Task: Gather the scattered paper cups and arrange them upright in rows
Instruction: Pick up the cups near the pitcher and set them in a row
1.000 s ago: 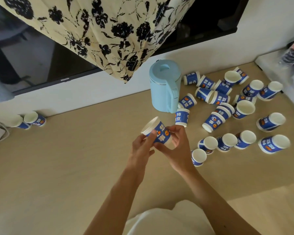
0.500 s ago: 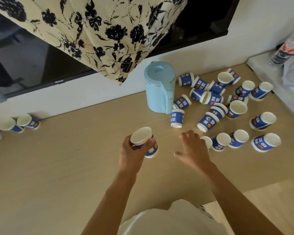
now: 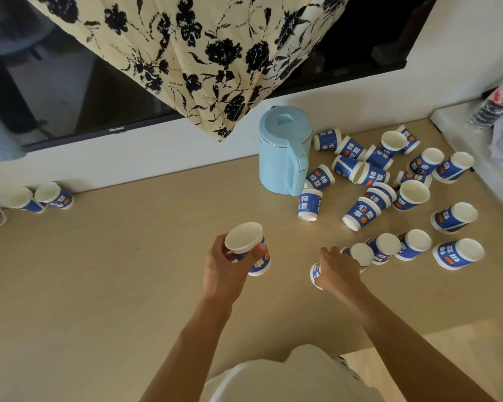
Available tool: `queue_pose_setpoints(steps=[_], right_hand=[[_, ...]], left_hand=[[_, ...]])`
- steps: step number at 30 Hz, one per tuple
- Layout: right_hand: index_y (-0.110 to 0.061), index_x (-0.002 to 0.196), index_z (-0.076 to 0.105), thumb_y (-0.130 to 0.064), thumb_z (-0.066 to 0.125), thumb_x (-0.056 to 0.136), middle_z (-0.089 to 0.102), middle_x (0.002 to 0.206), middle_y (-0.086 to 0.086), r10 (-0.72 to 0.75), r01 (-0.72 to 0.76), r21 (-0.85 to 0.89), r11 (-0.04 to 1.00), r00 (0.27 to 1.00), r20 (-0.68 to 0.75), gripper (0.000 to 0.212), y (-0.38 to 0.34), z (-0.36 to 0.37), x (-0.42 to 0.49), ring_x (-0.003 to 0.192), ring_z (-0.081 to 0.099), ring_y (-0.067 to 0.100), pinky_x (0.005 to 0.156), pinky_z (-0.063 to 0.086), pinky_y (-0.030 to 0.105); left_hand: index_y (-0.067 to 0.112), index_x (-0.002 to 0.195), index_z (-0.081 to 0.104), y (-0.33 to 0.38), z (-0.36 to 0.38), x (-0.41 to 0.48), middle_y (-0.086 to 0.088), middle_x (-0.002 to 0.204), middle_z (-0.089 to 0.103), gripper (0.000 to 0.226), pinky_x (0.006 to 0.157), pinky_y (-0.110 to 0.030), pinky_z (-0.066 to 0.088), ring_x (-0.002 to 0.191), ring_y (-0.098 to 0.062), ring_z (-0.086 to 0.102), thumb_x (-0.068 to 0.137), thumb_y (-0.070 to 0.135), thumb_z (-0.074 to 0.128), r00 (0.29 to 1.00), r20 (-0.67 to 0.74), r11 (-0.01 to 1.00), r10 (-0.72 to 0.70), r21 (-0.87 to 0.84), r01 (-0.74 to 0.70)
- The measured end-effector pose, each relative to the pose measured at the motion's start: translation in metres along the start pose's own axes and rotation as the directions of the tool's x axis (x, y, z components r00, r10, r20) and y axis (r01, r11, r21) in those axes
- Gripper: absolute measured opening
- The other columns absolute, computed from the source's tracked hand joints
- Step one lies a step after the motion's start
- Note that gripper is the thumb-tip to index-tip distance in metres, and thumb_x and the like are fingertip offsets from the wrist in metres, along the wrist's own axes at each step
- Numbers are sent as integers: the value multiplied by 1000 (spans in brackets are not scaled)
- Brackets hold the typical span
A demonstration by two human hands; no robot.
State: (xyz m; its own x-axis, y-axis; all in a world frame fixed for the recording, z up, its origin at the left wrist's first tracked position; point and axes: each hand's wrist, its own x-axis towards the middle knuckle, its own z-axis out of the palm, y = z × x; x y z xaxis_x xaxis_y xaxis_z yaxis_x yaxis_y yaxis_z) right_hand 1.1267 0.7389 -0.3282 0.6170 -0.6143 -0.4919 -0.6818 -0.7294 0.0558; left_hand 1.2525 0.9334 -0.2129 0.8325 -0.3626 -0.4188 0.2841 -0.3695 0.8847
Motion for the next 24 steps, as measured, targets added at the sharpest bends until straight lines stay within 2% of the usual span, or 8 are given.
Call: queue_pose_setpoints(steps=[5, 7, 9, 11, 15, 17, 20, 24], right_hand=[[-16, 119, 55, -42, 71, 83, 63, 114, 2, 66, -48, 404, 913, 997, -30, 47, -8, -20, 1, 108, 65, 28, 77, 46, 32], [-15, 111, 62, -43, 76, 82, 66, 106, 2, 107, -78, 717, 693, 994, 4, 43, -13, -31, 2, 98, 66, 25, 73, 45, 30], [-13, 100, 67, -42, 78, 83, 69, 98, 5, 117, -115, 920, 375, 990, 77, 35, -21, -42, 3, 81, 64, 20, 66, 45, 28], [-17, 95, 68, -42, 76, 86, 67, 93, 7, 65, -163, 978, 127, 986, 156, 28, -29, -50, 1, 73, 57, 18, 68, 43, 28], [-17, 113, 66, -42, 73, 85, 73, 109, 12, -167, -190, 961, -203, 973, 157, 38, -51, -58, -10, 98, 68, 26, 86, 49, 35], [-15, 125, 62, -41, 71, 83, 74, 118, 12, -272, -170, 954, -248, 957, 100, 51, -67, -63, -16, 114, 68, 29, 97, 50, 38], [-10, 138, 54, -29, 68, 89, 69, 129, 17, -413, -136, 961, -240, 910, 25, 54, -94, -72, -25, 120, 66, 31, 107, 47, 44], [-6, 139, 55, -15, 71, 85, 63, 134, 23, -517, -38, 983, -179, 854, -61, 57, -129, -82, -35, 121, 62, 34, 106, 50, 46]], left_hand=[[30, 108, 64, -1, -12, -1, 6, 110, 72, 72, 86, -39, 60, 103, -16, 70, 44, 56, 82, 1000, -14, 999, -4, -50, 3], [32, 106, 64, -2, -18, -2, 8, 108, 73, 70, 85, -38, 60, 101, -15, 70, 43, 57, 82, 1000, -21, 998, -2, -62, 1], [28, 109, 66, -3, -23, -2, 9, 105, 74, 73, 83, -35, 61, 99, -13, 71, 43, 57, 82, 999, -32, 997, -6, -82, 4], [24, 113, 66, -4, -28, -3, 8, 106, 74, 78, 85, -36, 61, 99, -13, 72, 44, 56, 82, 999, -45, 995, -16, -98, 12], [24, 112, 66, -8, -40, -4, 9, 104, 74, 75, 85, -36, 61, 95, -10, 72, 45, 54, 81, 998, -58, 988, -27, -153, 18], [28, 108, 66, -9, -49, -3, 11, 102, 74, 64, 83, -32, 61, 94, -6, 72, 50, 49, 84, 997, -65, 985, -30, -174, 18], [31, 106, 67, -10, -68, -2, 12, 99, 76, 47, 80, -28, 61, 91, -3, 72, 63, 38, 86, 996, -83, 978, -20, -207, 3], [22, 112, 70, -13, -96, 0, 5, 102, 78, 41, 82, -31, 61, 94, -10, 74, 75, 27, 87, 994, -113, 965, -9, -261, -21]])
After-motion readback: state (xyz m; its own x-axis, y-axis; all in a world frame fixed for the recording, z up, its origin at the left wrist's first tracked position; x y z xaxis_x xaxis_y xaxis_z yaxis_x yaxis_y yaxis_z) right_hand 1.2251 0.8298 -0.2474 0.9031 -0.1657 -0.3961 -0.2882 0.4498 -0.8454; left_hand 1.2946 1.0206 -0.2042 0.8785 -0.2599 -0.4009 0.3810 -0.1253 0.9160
